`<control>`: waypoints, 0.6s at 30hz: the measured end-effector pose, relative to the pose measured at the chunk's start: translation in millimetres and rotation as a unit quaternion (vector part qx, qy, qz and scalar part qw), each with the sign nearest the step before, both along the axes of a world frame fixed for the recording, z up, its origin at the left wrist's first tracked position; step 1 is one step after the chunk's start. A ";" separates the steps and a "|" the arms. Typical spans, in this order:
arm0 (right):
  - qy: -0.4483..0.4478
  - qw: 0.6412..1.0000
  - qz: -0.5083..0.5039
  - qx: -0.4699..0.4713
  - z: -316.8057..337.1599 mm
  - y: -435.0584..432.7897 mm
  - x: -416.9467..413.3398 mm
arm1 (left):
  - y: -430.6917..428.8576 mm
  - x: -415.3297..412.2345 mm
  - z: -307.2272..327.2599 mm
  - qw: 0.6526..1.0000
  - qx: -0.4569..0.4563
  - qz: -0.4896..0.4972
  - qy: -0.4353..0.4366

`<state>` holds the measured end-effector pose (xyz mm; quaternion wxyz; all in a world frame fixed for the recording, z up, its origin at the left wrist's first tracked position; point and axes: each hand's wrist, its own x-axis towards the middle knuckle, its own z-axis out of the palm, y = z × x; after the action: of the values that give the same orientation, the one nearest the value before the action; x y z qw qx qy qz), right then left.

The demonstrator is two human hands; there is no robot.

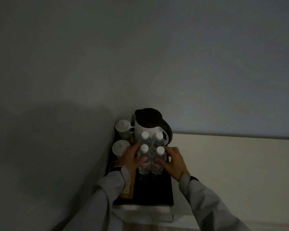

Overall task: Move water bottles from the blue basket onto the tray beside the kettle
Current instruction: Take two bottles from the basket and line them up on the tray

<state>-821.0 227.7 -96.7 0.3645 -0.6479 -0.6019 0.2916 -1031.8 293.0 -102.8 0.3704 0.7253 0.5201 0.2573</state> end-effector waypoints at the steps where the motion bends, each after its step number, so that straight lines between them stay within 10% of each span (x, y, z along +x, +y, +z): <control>1: 0.001 1.000 0.005 -0.005 -0.9 -0.6 0.4 | 0.8 0.7 0.0 1.000 -0.003 -0.002 -0.002; 18: 0.005 1.000 -0.012 -0.005 -1.0 -0.4 -6.2 | -1.7 0.8 -1.5 1.000 0.000 0.003 0.010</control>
<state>-827.2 227.3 -97.7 0.3681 -0.6555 -0.5905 0.2934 -1031.0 291.2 -104.3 0.3643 0.7262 0.5259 0.2518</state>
